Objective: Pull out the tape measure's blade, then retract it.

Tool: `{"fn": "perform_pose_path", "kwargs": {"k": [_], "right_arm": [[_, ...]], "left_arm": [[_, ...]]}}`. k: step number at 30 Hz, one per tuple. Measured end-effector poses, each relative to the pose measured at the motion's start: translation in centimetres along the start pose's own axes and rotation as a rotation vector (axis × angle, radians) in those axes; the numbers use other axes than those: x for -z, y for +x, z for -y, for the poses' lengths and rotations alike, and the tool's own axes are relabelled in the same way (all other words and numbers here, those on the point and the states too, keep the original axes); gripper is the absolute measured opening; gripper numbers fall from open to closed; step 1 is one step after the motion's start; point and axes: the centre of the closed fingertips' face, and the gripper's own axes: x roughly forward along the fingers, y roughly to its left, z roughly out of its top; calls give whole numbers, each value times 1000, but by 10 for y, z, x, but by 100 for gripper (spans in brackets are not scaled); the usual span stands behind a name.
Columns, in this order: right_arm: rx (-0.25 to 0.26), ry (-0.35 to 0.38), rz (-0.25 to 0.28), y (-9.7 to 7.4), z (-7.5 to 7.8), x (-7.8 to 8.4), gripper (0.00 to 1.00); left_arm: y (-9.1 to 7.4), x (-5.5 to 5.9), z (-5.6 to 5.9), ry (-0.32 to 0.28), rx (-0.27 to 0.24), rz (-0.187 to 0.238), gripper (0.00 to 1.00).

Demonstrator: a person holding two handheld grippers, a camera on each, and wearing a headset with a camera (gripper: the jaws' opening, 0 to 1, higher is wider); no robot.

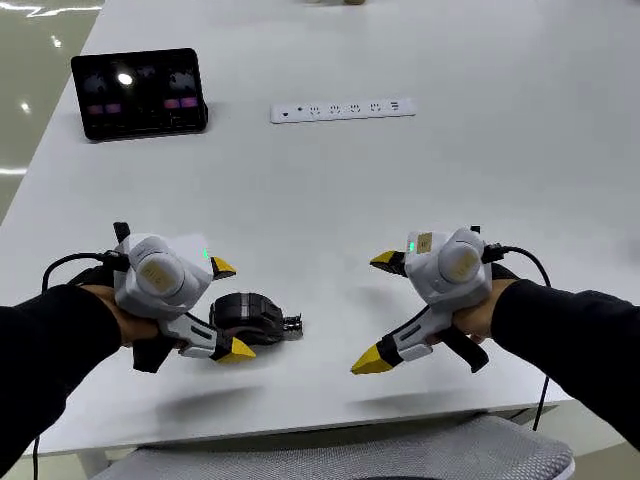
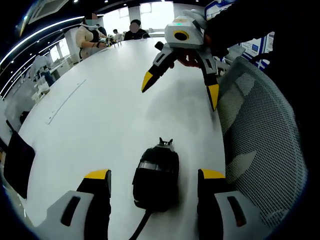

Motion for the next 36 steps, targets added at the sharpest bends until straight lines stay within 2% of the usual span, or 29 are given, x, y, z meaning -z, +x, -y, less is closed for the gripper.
{"fn": "perform_pose_path", "kwargs": {"k": [4, 11, 15, 19, 27, 29, 33, 36], "right_arm": [[-9, -8, -5, 6, 0, -2, 99], [-13, 4, 1, 17, 0, -10, 99], [-17, -7, 5, 20, 0, -14, 94], [-21, -15, 5, 22, -1, -18, 93], [-32, -43, -3, 31, -3, -22, 88], [-46, -50, -9, 34, -4, -21, 86], [-47, -70, -26, 42, -5, -18, 76], [-69, -87, -35, 49, -8, -18, 67]], "left_arm": [[3, -1, 1, -16, 17, 1, 63], [13, -1, 7, 22, 40, -20, 54], [16, 2, 5, 55, 36, -43, 39], [17, 2, 0, 71, 26, -49, 32], [18, 3, 4, 137, 57, -51, 31], [18, 3, 3, 127, 60, -52, 31], [18, 3, 3, 126, 62, -48, 31], [18, 3, 4, 126, 66, -44, 31]]}}
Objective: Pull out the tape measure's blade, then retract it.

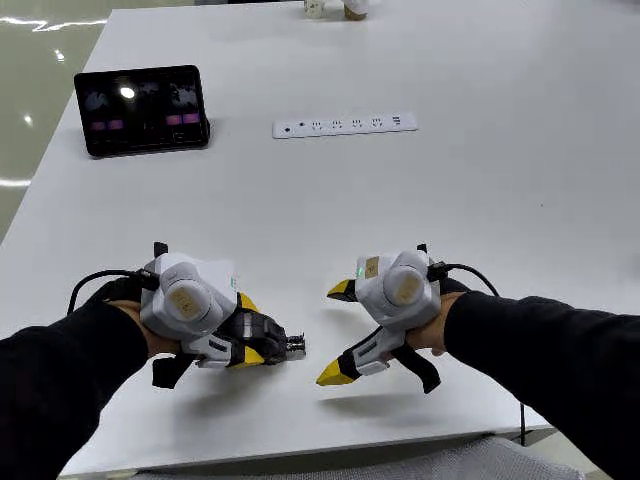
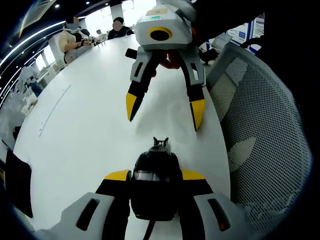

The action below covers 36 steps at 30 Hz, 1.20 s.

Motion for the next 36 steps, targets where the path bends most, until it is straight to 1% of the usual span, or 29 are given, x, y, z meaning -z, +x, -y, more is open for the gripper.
{"fn": "perform_pose_path", "kwargs": {"k": [1, 3, 4, 7, 8, 13, 16, 18, 22, 24, 25, 28, 34, 36], "right_arm": [[-1, -5, -2, 2, 0, -1, 64], [2, -14, -8, 5, 1, -2, 63], [-6, -16, -9, 7, 1, -3, 62], [-13, -40, -28, 12, 0, -1, 58], [-15, -37, -27, 13, 0, -2, 57], [-43, -19, -24, 20, -4, -6, 50], [-43, -32, -35, 23, -5, -6, 46], [-52, -45, -42, 24, -7, -5, 45], [-46, -62, -48, 28, -6, -5, 40], [-42, -61, -49, 30, -5, -6, 41], [-34, -59, -49, 32, -4, -6, 40], [-38, -78, -56, 33, -5, -6, 33], [-27, -80, -54, 36, -4, -8, 25], [-26, -97, -55, 36, -4, -8, 23]], "left_arm": [[0, 0, 0, 6, 3, -1, 31], [0, 0, 0, 4, 3, 1, 31], [0, 0, 0, 7, 5, 4, 31], [1, 0, 0, 2, 7, 8, 31], [1, 0, 0, 2, 7, 8, 31], [1, 0, 0, -10, -1, 3, 31], [1, 0, 0, -19, 3, -5, 31], [2, 1, 0, -19, 5, -11, 31], [1, 1, 0, -22, -1, -10, 31], [1, 1, 0, -27, -4, -6, 31], [1, 1, 0, -28, -4, -4, 31], [1, 1, 0, -32, -8, -1, 31], [1, 1, 1, -37, -10, -1, 31], [1, 1, 1, -38, -10, 0, 31]]}}
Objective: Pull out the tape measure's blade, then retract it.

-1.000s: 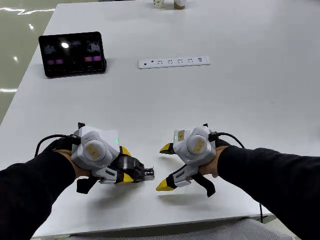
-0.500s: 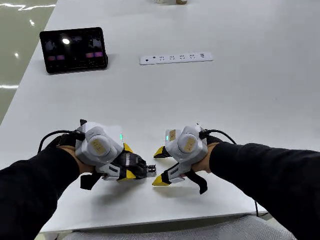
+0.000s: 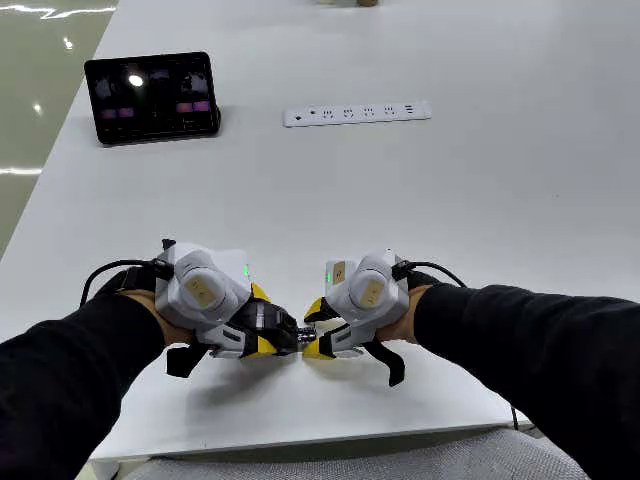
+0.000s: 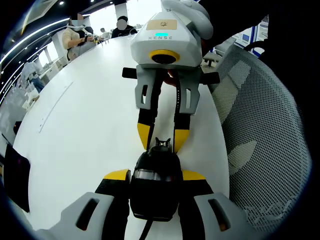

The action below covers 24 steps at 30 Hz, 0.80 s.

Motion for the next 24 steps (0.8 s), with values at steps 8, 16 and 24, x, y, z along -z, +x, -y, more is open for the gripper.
{"fn": "perform_pose_path", "kwargs": {"k": [8, 16, 24], "right_arm": [[-6, -24, 0, 1, -1, -1, 15], [-12, -29, 1, 2, -1, -3, 14], [-32, -55, 15, 1, -1, -3, 13]], "left_arm": [[0, 0, 0, -6, -1, 4, 31], [0, 0, 0, -7, -2, 6, 31], [0, 0, 0, -9, -5, 6, 31]]}}
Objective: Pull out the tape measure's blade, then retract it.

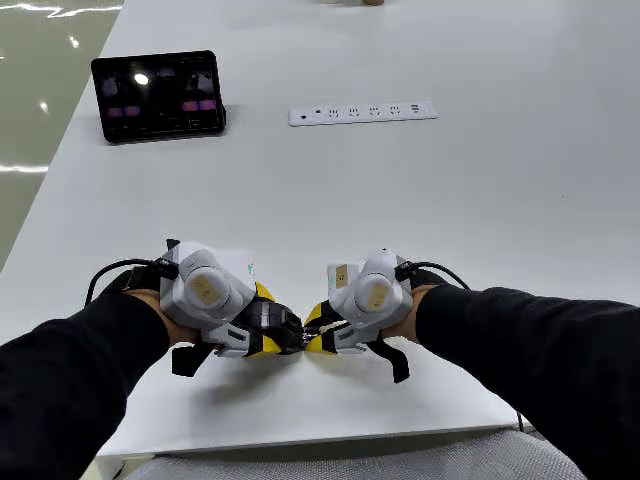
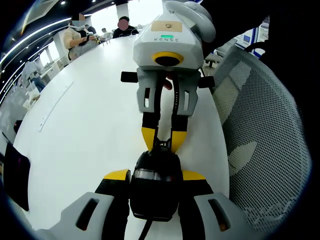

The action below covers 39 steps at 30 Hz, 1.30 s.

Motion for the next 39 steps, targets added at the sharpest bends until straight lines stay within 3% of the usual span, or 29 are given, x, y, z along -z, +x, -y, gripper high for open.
{"fn": "perform_pose_path", "kwargs": {"k": [19, 39], "right_arm": [[-18, 30, 20, -1, -1, 3, 12], [-22, 39, 8, -6, 0, 7, 12]], "left_arm": [[-1, 0, 0, -7, 2, 4, 31], [-1, 0, 0, -14, 3, 5, 31]]}}
